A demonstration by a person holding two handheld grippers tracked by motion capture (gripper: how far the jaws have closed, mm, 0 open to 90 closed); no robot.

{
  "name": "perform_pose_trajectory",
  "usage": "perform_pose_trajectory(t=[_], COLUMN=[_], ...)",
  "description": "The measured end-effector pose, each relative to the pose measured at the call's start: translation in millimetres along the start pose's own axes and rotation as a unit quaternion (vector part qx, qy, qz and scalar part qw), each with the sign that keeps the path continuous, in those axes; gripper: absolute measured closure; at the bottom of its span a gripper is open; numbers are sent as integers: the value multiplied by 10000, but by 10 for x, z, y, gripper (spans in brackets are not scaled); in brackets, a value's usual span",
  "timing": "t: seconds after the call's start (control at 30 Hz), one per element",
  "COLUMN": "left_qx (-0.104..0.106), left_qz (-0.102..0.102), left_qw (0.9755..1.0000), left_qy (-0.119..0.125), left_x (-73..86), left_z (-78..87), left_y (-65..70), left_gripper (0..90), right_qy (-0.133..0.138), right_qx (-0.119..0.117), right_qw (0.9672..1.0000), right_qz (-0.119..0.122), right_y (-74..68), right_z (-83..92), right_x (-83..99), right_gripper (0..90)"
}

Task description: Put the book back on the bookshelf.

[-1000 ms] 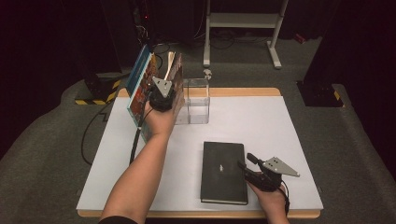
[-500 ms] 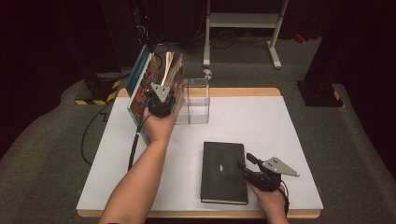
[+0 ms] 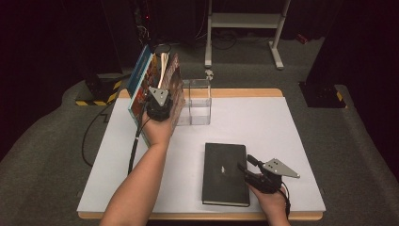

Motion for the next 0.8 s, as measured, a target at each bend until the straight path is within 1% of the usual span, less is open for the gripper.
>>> perform_pose_trajectory(t=[0.07,0.13,0.2,0.37,0.47,0.63,0.8], left_qx=[-7,-20,-35,2,-13,-28,-16], left_qz=[24,7,-7,31,13,80,75], left_qw=[10000,10000,10000,10000,10000,9999,9999], left_qy=[11,5,-16,-33,-40,-84,-99], left_x=[1,4,15,34,41,52,57], left_z=[8,18,26,46,63,79,102], left_y=[-9,-15,-16,-4,0,-6,-3], left_gripper=[793,785,761,737,698,668,653], right_qy=[1,-1,-1,-1,-6,-13,-26], right_qx=[-6,-8,-9,-18,-21,-27,-31], right_qw=[10000,10000,10000,10000,10000,10000,10000], right_qz=[11,14,12,35,36,38,51], right_y=[-6,-6,-6,-21,-27,-35,-42], right_z=[1,-1,-3,-10,-13,-19,-25], right_x=[0,-1,-1,-3,-3,-1,5], right_gripper=[495,495,495,495,495,494,493])
Point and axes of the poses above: each handheld gripper's, and its own axes: z roughly backward along the jaws, x roughly out of its underside, y roughly to its right, the point moved 7 cm from there along -z, roughly forward along the jaws, and after that the axes turned 6 degrees about x, right-handed, at the moved point
